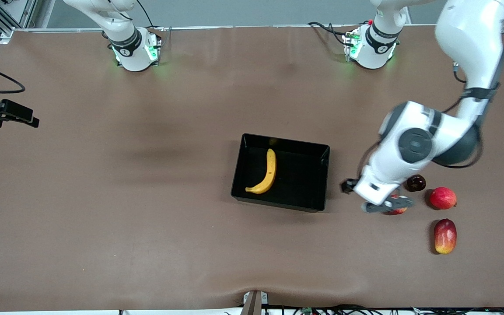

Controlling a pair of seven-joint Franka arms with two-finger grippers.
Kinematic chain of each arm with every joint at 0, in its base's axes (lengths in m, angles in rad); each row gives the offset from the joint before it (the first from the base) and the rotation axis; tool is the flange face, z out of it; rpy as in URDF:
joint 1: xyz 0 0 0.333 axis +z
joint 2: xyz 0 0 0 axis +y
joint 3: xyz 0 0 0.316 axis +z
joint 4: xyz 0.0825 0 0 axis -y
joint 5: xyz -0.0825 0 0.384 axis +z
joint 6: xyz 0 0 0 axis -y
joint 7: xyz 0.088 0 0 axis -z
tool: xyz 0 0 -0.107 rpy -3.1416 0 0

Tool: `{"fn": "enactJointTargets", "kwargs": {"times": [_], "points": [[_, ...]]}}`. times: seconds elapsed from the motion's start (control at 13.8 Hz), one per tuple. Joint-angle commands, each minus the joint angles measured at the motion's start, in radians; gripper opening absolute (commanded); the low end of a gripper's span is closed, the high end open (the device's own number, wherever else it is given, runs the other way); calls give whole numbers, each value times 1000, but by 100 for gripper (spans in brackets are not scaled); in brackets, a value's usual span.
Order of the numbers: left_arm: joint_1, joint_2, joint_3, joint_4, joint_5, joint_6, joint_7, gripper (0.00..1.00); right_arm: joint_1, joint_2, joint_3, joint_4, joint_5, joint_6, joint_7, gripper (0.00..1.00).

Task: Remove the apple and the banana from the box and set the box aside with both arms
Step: 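Release the apple near the plum and return the left gripper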

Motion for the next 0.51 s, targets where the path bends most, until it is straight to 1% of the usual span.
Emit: {"fn": "enactJointTargets", "kwargs": {"times": [0.0, 0.15, 0.22, 0.36, 0.44], "points": [[-127, 31, 4, 18, 22, 6, -131, 100, -12, -5, 9, 6, 9, -11, 0, 100], [-214, 85, 12, 55, 34, 12, -220, 100, -12, -5, 9, 6, 9, -12, 0, 100], [-257, 114, 13, 66, 76, 21, -256, 100, -12, -5, 9, 6, 9, -13, 2, 100], [-308, 174, 13, 86, 143, 63, -311, 100, -14, -5, 9, 4, 9, -13, 2, 100], [-325, 194, 13, 87, 153, 98, -311, 100, -14, -5, 9, 4, 9, -17, 2, 100]]}}
